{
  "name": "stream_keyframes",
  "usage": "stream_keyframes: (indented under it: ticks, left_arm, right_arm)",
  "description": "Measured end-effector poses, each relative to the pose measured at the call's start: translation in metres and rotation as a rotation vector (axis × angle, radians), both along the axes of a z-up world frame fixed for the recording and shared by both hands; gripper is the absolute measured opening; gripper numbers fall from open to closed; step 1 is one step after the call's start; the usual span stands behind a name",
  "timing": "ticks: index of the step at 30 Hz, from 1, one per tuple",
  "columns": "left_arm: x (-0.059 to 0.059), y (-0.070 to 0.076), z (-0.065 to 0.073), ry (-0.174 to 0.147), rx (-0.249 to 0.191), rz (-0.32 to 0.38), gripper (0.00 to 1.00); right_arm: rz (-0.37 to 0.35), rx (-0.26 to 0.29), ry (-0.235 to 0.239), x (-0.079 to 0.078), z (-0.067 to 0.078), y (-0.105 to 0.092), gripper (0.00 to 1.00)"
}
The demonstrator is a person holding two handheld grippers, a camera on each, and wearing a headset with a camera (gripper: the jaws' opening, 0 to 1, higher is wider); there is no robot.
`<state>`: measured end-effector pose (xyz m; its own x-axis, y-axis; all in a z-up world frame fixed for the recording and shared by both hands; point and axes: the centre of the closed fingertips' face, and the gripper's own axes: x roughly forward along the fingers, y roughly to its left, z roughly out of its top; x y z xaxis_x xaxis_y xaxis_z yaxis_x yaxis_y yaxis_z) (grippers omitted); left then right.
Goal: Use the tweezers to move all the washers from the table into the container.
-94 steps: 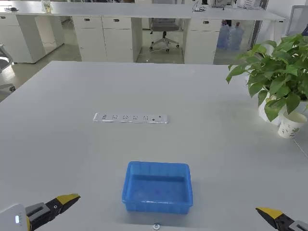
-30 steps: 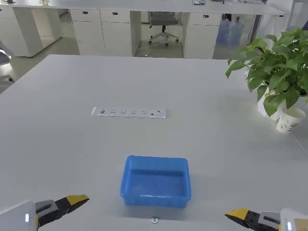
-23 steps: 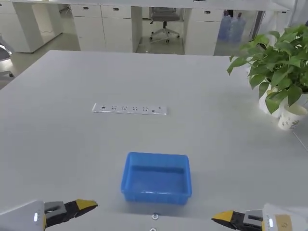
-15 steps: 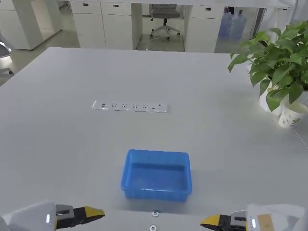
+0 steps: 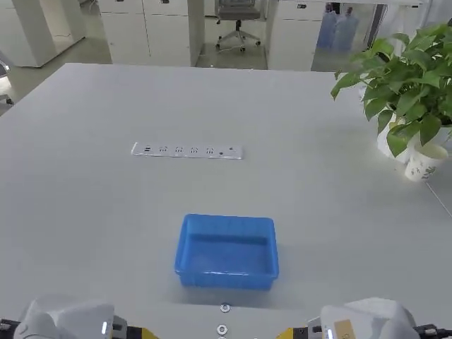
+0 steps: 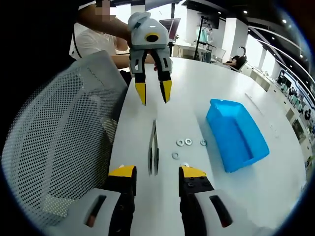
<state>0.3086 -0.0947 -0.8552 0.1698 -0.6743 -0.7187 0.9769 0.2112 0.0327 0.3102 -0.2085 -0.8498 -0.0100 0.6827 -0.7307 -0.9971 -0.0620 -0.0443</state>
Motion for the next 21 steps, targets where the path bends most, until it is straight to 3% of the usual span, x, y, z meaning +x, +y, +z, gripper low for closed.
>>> stream_keyframes:
  ticks: [16,21]
  left_arm:
    - [-0.001,-0.013,-0.021,0.047,0.042,-0.08,0.19]
    - [-0.002,-0.015,-0.025,0.046,0.059,-0.107,0.16]
  right_arm:
    - [0.043,-0.023,0.009,-0.003,-0.019,0.014,0.26]
    - [0.051,-0.023,0.017,-0.006,-0.023,0.019,0.24]
